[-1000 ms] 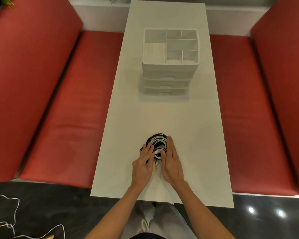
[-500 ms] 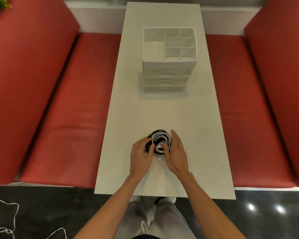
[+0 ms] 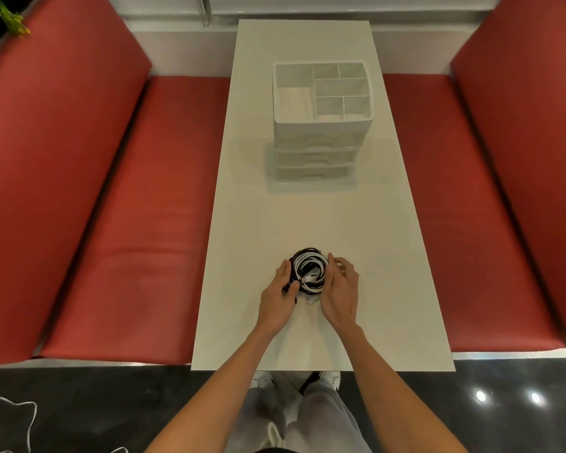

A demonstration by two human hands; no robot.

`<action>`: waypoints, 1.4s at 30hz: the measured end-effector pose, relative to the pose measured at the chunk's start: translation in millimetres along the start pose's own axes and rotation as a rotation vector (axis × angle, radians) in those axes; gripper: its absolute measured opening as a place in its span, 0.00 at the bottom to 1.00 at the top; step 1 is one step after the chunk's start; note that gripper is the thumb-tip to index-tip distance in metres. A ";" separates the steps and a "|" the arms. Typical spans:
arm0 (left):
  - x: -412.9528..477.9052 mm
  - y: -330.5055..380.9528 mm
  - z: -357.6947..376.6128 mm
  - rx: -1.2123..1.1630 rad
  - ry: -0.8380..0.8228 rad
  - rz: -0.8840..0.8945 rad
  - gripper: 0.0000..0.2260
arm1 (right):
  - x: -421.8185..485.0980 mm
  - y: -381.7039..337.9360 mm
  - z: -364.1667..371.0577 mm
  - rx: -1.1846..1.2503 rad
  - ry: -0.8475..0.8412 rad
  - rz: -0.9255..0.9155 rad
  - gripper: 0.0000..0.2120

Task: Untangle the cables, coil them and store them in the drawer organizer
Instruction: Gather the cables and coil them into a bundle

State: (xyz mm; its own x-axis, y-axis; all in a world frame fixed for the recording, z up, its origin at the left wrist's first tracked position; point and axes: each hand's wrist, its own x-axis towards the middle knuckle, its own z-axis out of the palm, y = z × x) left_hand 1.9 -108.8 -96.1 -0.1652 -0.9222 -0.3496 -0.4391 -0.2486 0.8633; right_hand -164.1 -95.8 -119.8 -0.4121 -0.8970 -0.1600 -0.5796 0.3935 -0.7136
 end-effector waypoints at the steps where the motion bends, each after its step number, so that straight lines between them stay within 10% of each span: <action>1: 0.2 0.2 -1.3 -0.049 0.014 -0.024 0.26 | 5.0 -1.7 -0.3 0.035 0.051 -0.002 0.20; 16: 0.8 -9.0 13.8 -0.024 0.077 -0.045 0.36 | 37.3 -17.0 -13.8 0.382 0.081 0.281 0.07; 22: -3.9 -5.8 17.8 0.032 0.107 -0.007 0.37 | 22.6 2.2 -33.8 0.494 -0.059 0.193 0.02; 32: -5.9 -4.5 19.6 0.048 0.113 0.009 0.37 | 18.7 19.8 -60.2 0.590 -0.382 0.121 0.21; 42: -1.6 -4.8 14.1 0.146 0.082 0.052 0.37 | 4.2 37.7 -45.3 0.191 -0.247 -0.206 0.21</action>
State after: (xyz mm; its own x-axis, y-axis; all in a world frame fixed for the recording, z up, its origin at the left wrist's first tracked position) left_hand -8.2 -102.0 -104.9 -0.1210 -0.9552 -0.2699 -0.5561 -0.1600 0.8156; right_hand -219.5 -75.6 -116.4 -0.1052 -0.9841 -0.1429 -0.4815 0.1761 -0.8586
